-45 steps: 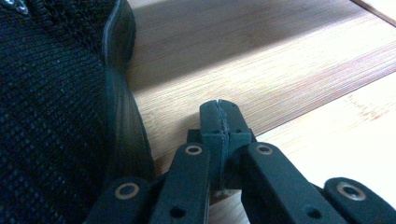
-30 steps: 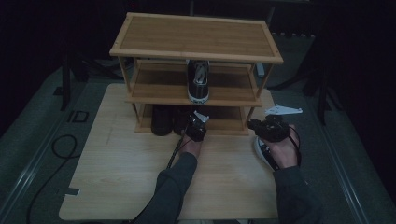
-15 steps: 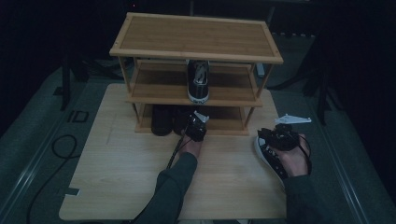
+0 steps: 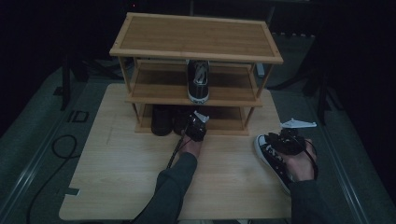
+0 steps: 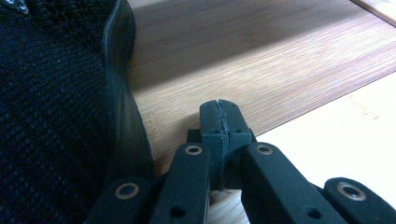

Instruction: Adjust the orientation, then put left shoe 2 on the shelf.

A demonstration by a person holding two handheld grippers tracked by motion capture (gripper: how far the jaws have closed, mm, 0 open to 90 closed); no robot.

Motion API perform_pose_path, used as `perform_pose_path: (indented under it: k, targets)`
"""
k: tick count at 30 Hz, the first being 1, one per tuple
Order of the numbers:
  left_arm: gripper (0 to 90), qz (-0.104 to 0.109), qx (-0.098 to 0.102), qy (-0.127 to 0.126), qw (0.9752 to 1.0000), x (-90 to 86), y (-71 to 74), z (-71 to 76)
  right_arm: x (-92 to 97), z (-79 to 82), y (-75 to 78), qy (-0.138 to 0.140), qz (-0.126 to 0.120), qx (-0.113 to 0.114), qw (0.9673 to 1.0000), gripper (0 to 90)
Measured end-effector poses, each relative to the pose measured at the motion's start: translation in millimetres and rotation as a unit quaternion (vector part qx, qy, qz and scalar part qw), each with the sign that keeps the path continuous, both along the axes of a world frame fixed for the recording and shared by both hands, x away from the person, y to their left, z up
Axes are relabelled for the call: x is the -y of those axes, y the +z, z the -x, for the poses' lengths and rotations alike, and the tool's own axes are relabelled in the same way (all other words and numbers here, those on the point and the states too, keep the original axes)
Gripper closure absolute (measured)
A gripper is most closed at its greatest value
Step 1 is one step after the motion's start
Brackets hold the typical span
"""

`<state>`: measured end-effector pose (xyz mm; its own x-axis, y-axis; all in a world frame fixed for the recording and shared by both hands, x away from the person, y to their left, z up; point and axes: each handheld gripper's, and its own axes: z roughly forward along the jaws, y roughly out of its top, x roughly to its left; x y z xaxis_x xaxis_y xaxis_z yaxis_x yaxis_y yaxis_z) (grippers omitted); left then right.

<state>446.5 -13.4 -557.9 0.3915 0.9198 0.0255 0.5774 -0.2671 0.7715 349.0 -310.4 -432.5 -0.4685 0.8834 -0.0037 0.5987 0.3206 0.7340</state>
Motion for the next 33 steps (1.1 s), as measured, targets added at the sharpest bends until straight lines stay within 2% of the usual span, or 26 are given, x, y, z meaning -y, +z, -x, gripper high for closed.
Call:
perform_pose_path:
  k: [8,25,33]
  targets:
    - [90.0,0.0,0.0,0.0,1.0,0.1,0.0,0.0,9.0,0.7,-6.6,-0.014,0.001,-0.013,0.9998,72.6]
    - [90.0,0.0,0.0,0.0,1.0,0.1,0.0,0.1,25.5,0.8,-22.0,-0.045,0.024,-0.036,0.9981,72.1]
    - [90.0,0.001,0.0,-0.001,1.0,-0.3,0.0,-0.2,33.3,6.1,-29.3,-0.047,0.03,-0.052,0.9971,72.1]
